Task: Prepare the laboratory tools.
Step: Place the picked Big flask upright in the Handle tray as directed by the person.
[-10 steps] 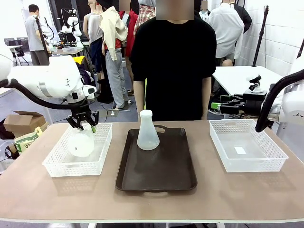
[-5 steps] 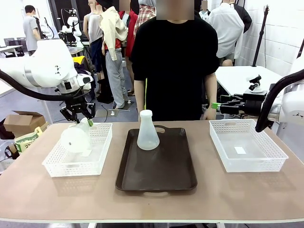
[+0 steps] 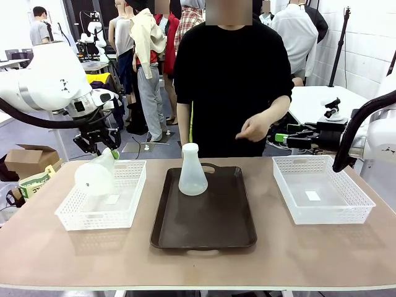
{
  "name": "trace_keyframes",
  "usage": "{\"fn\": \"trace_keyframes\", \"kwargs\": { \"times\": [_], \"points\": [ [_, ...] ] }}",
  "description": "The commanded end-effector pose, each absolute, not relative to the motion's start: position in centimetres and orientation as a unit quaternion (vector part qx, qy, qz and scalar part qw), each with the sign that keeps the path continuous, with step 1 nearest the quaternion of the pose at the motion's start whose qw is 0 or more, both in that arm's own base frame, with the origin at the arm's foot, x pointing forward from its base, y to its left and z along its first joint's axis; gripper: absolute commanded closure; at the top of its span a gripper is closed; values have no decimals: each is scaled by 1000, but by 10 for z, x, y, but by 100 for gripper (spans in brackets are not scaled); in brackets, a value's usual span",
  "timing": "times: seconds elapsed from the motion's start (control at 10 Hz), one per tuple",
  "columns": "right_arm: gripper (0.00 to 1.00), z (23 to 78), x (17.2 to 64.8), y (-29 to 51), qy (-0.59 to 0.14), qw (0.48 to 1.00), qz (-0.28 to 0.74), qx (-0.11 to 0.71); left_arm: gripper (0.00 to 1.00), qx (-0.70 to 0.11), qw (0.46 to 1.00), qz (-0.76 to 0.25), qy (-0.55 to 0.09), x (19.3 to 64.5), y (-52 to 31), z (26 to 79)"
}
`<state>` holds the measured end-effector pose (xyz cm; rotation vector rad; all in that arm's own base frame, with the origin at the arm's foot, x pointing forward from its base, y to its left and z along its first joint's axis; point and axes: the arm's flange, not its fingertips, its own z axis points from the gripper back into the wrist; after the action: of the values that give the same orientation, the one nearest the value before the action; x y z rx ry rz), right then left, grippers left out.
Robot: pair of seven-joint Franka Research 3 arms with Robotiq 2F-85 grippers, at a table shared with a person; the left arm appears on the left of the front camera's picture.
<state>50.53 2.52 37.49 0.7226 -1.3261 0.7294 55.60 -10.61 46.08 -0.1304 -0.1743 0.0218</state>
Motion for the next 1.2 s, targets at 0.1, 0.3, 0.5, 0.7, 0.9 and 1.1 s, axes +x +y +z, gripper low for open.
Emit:
{"fn": "trace_keyframes", "kwargs": {
  "times": [0.1, 0.3, 0.5, 0.7, 0.9, 1.1],
  "points": [
    [0, 376, 506, 26, -581, 674, 324, 320, 100, -65, 994, 9, -86, 556, -109, 459],
    [0, 376, 506, 26, -581, 674, 324, 320, 100, -65, 994, 9, -86, 556, -109, 459],
    [0, 376, 506, 26, -581, 674, 324, 320, 100, -65, 994, 9, -86, 556, -109, 459],
    [0, 376, 506, 26, -581, 674, 324, 320, 100, -65, 994, 9, -86, 556, -109, 459],
    [0, 376, 506, 26, -581, 674, 324, 320, 100, -101, 987, -61, -113, 536, -124, 472],
    [0, 376, 506, 26, -581, 674, 324, 320, 100, -182, 937, -209, -211, 518, -139, 490]
  ]
}}
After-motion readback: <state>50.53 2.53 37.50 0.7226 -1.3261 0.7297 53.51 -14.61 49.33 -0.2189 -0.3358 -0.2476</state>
